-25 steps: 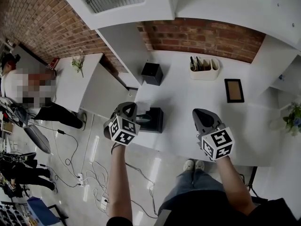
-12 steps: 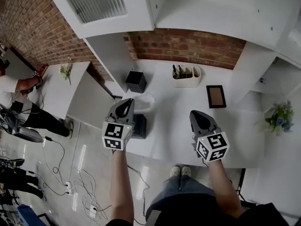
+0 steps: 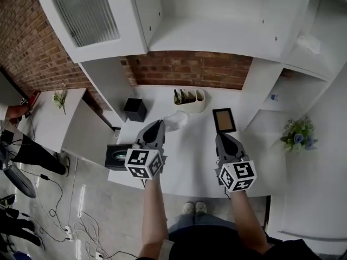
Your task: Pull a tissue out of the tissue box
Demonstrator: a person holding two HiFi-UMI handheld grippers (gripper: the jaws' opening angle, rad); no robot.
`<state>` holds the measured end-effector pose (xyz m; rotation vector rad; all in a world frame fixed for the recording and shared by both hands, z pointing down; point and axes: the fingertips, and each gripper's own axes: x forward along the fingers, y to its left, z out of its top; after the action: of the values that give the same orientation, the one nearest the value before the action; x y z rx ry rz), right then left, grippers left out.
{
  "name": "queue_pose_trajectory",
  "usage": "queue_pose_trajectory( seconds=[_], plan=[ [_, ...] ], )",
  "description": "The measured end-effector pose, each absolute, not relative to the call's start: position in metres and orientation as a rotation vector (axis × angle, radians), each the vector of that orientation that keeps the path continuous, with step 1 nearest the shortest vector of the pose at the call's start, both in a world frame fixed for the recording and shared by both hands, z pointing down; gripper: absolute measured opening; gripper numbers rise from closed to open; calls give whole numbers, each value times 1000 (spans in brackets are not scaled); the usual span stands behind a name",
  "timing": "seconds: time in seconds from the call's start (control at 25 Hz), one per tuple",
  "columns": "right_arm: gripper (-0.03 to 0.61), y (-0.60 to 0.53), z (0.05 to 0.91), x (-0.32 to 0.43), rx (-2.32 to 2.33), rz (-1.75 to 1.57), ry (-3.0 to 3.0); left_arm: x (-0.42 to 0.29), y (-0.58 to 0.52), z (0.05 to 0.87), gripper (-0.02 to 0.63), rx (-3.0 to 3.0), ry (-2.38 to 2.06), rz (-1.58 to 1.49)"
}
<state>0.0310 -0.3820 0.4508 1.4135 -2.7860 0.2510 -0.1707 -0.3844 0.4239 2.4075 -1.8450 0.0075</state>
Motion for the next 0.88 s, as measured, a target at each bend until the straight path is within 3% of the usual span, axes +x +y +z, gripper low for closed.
queue_pose_trajectory(
  seconds=[0.48, 0.88],
  plan=[
    [-2, -391, 440, 84, 1618, 232, -2737, -117, -383, 440, 11, 2428, -1774, -17],
    [-3, -391, 442, 77, 1559, 194, -2741, -116, -382, 439, 11, 2445, -1765, -27]
  ],
)
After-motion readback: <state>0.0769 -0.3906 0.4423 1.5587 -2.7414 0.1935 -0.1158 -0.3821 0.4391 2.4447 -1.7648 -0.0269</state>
